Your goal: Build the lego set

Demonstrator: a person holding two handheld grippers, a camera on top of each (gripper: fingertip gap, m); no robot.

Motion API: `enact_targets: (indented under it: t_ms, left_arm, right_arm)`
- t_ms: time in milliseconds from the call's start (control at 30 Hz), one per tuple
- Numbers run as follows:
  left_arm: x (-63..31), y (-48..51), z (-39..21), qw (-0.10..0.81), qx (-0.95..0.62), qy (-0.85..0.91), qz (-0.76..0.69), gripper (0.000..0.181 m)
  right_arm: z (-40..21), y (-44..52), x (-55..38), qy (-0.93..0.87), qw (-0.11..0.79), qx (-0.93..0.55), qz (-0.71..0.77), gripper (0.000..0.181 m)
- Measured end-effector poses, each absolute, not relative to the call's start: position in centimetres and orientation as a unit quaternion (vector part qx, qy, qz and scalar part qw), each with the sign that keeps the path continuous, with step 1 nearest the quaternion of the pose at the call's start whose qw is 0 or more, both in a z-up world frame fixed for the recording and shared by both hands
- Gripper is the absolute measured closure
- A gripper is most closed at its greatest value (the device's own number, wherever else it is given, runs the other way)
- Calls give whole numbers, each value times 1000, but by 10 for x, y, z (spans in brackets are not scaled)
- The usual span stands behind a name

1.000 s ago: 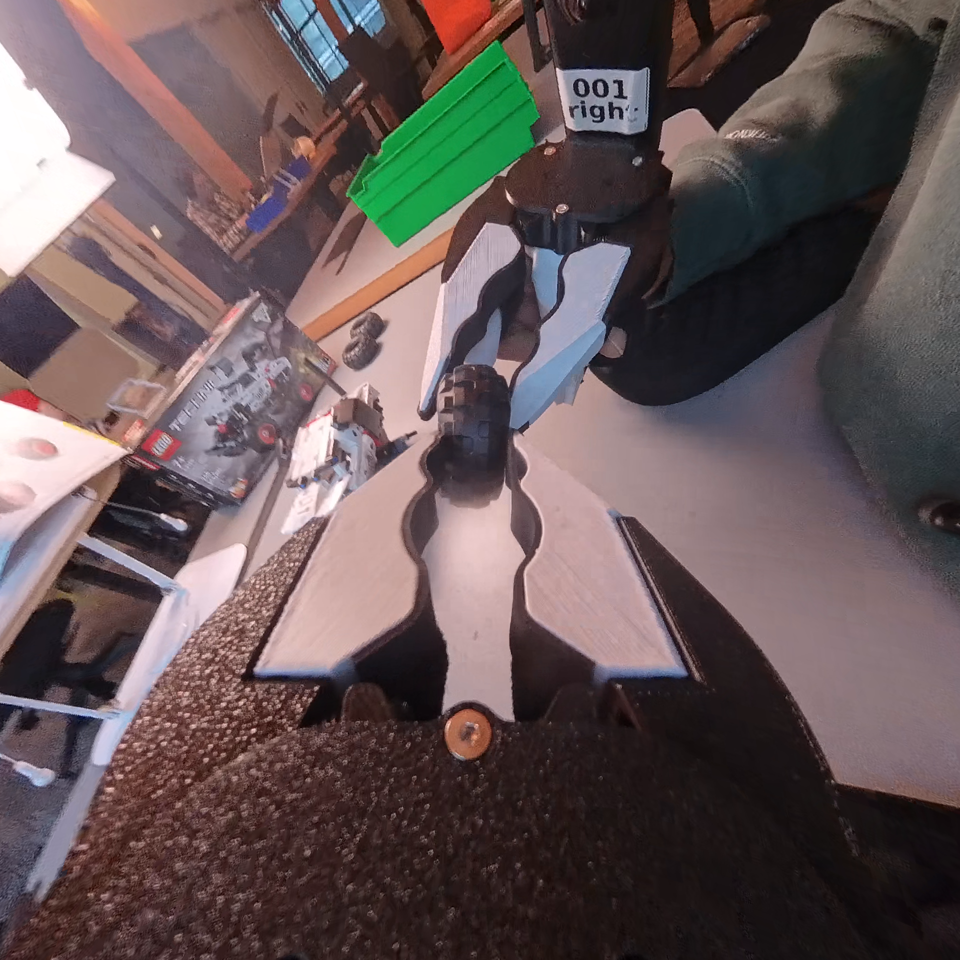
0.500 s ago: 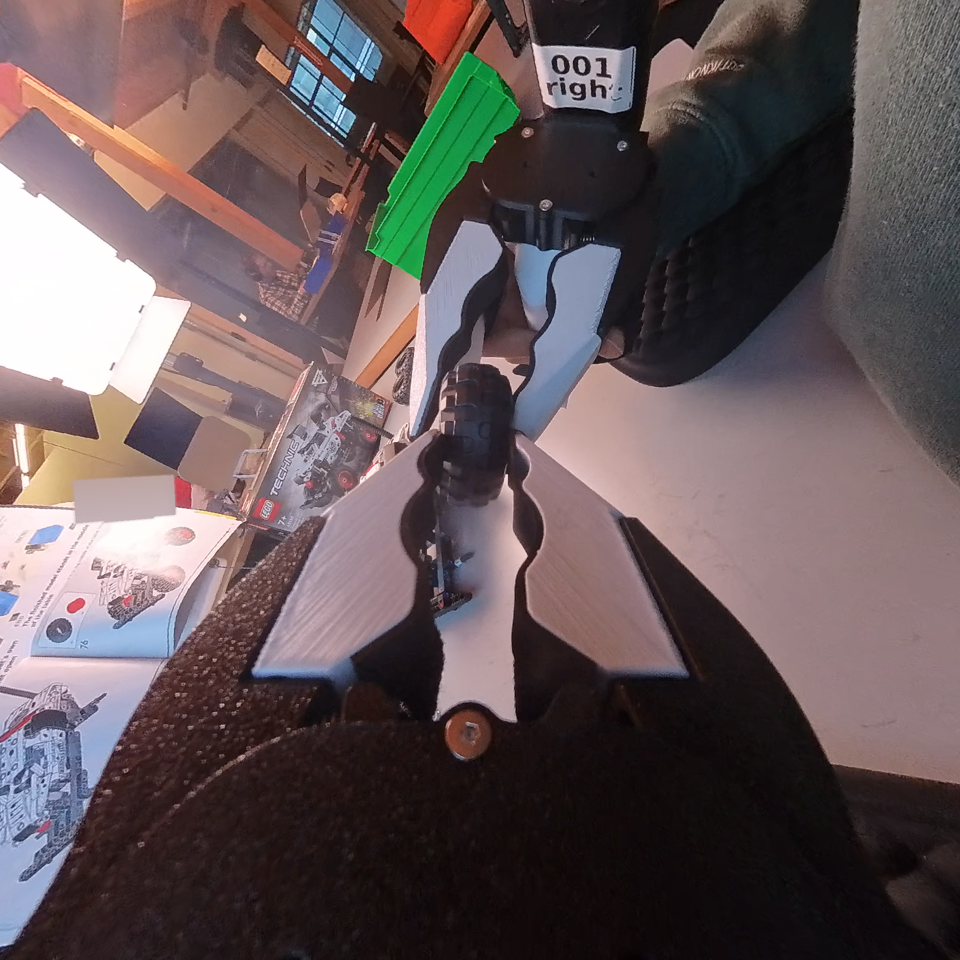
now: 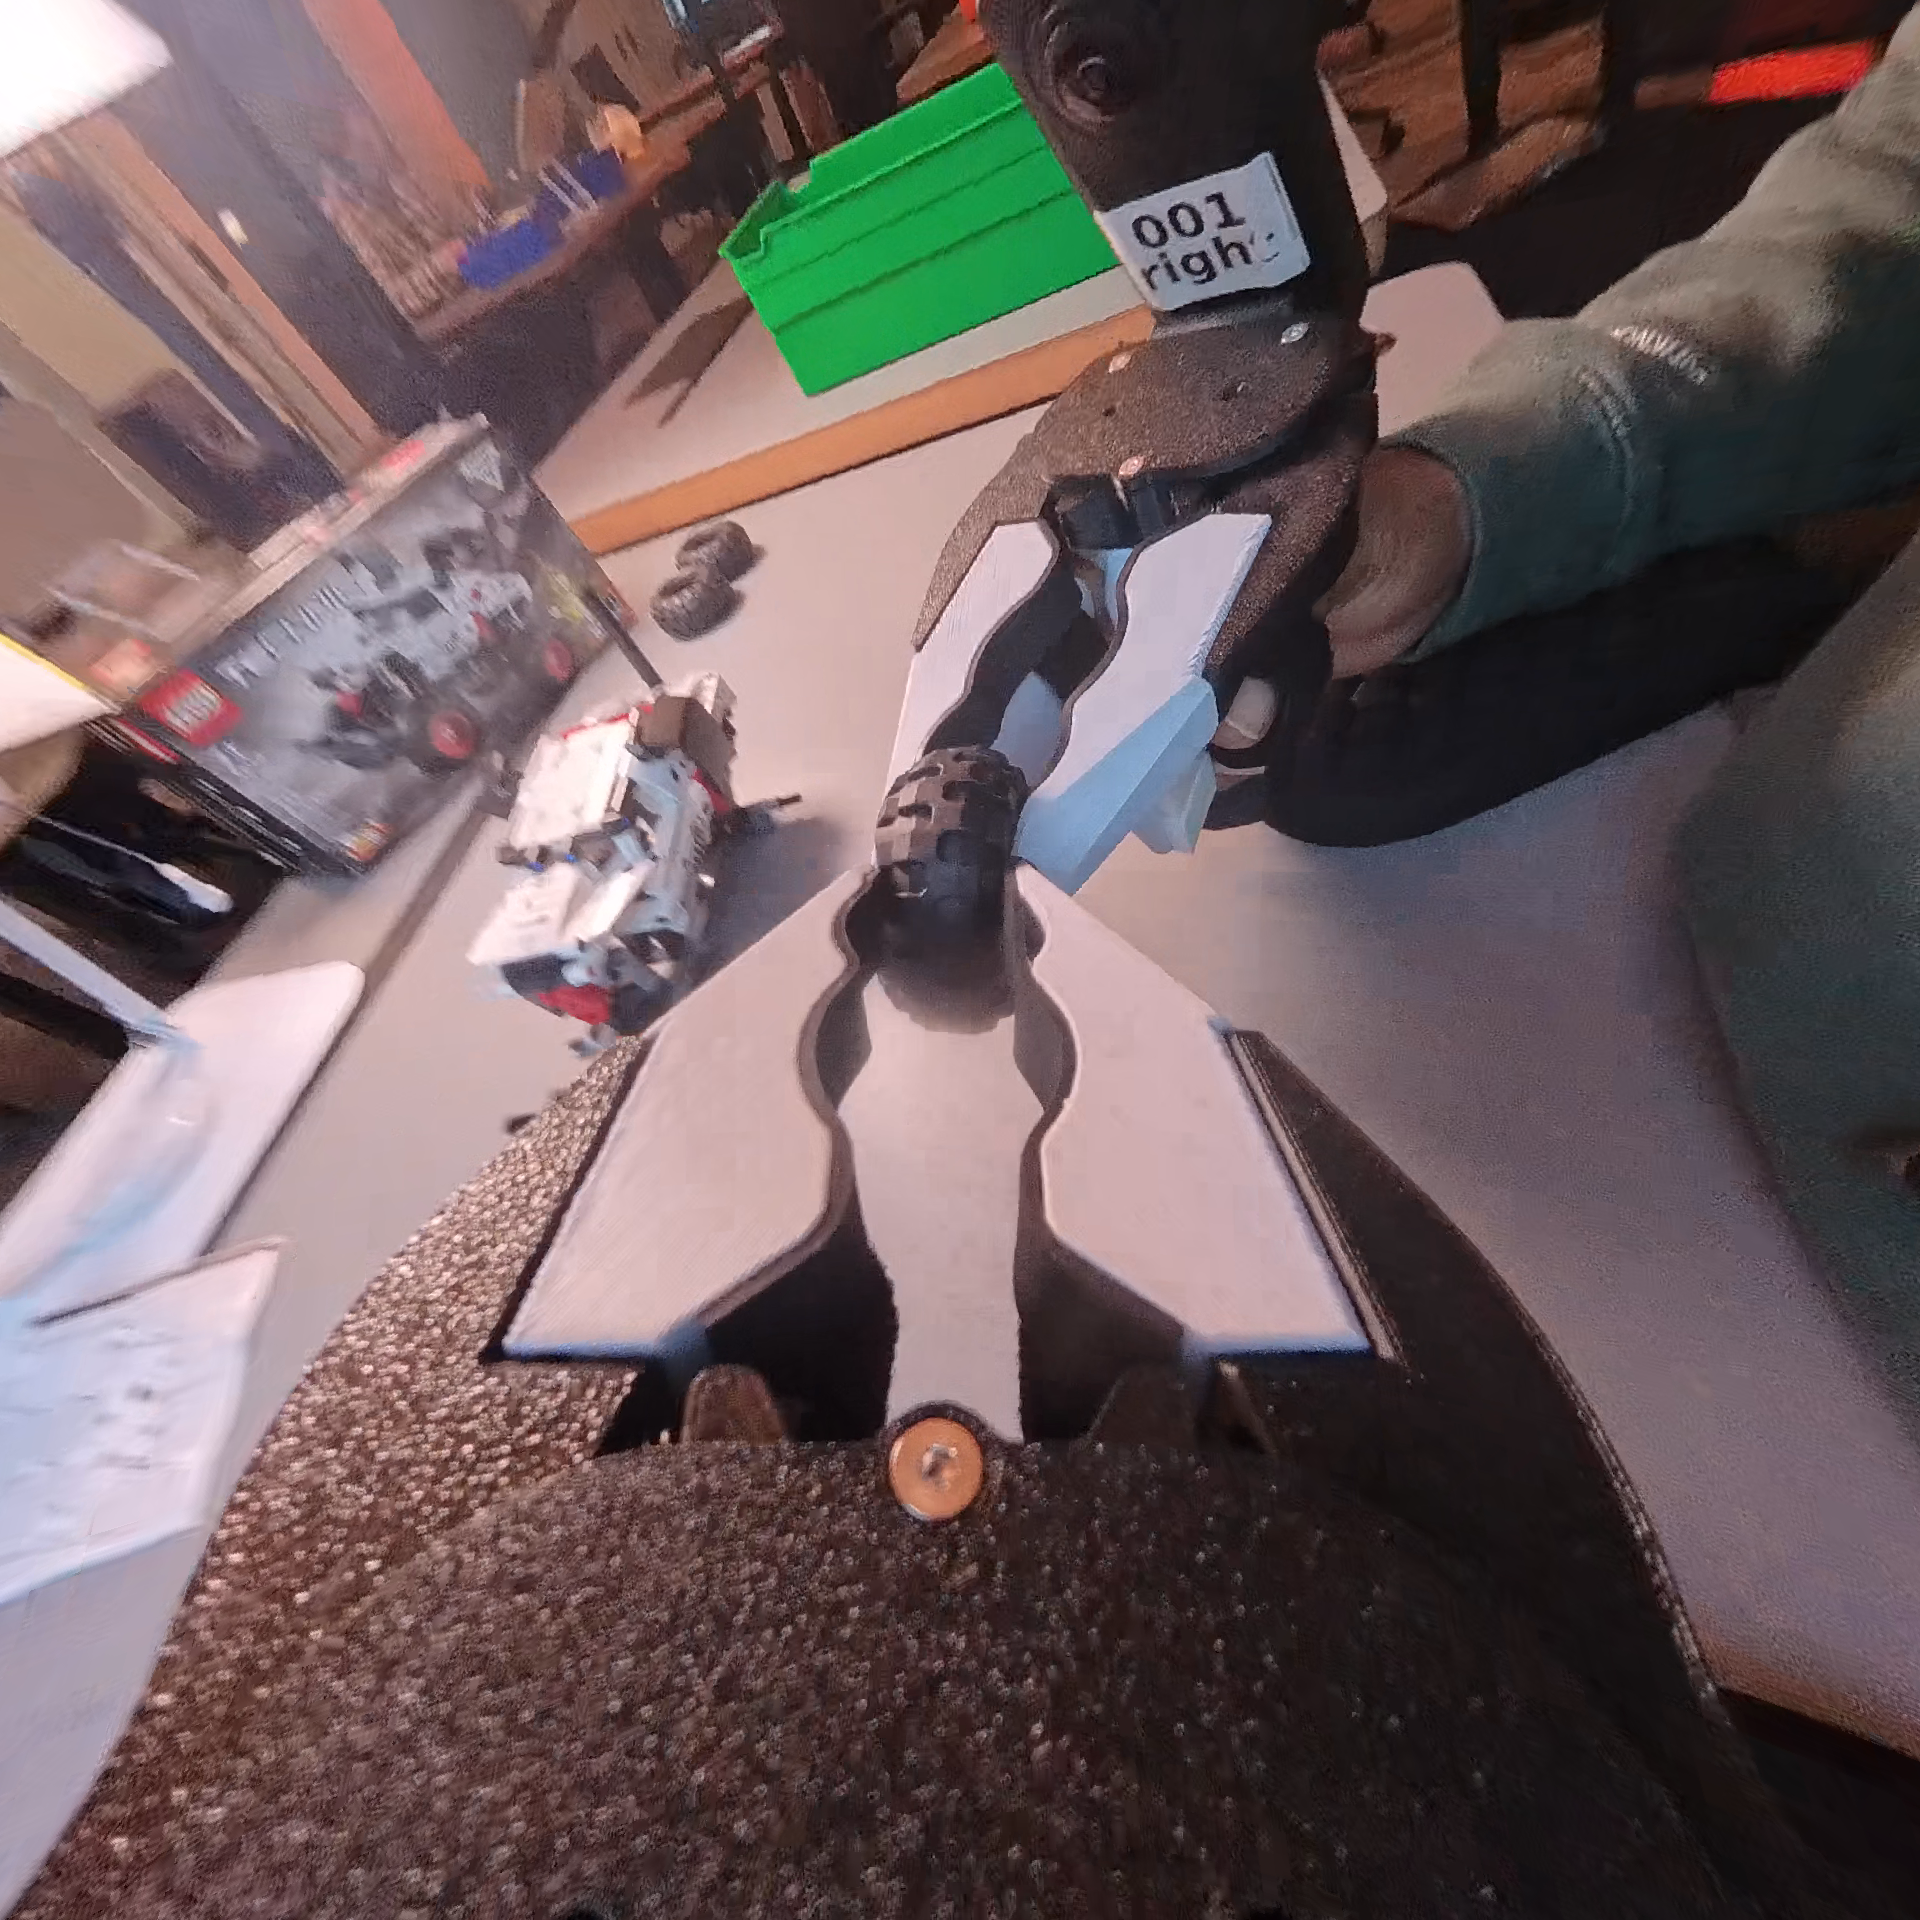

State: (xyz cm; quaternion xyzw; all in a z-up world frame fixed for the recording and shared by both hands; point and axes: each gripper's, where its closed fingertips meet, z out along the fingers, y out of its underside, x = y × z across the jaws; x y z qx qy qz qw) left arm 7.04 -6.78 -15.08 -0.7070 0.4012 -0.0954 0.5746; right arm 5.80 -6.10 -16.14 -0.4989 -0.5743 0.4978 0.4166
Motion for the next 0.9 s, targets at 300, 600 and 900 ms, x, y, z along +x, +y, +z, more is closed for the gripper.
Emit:
enact_targets:
  t_ms: [300,600,900]
  left_arm:
    - [55,-46,-188,384,-780,139,-473,158]
    - [60,-28,-235,211,-834,90,-501,157]
    - [46,-30,-237,285,-837,211,-416,121]
  right_arm:
    - [-204,-46,55,-552,192,-613,532,152]
    - [-233,-37,67,-733,319,-528,287,119]
    - [-257,-24,60,-780,271,-496,268,127]
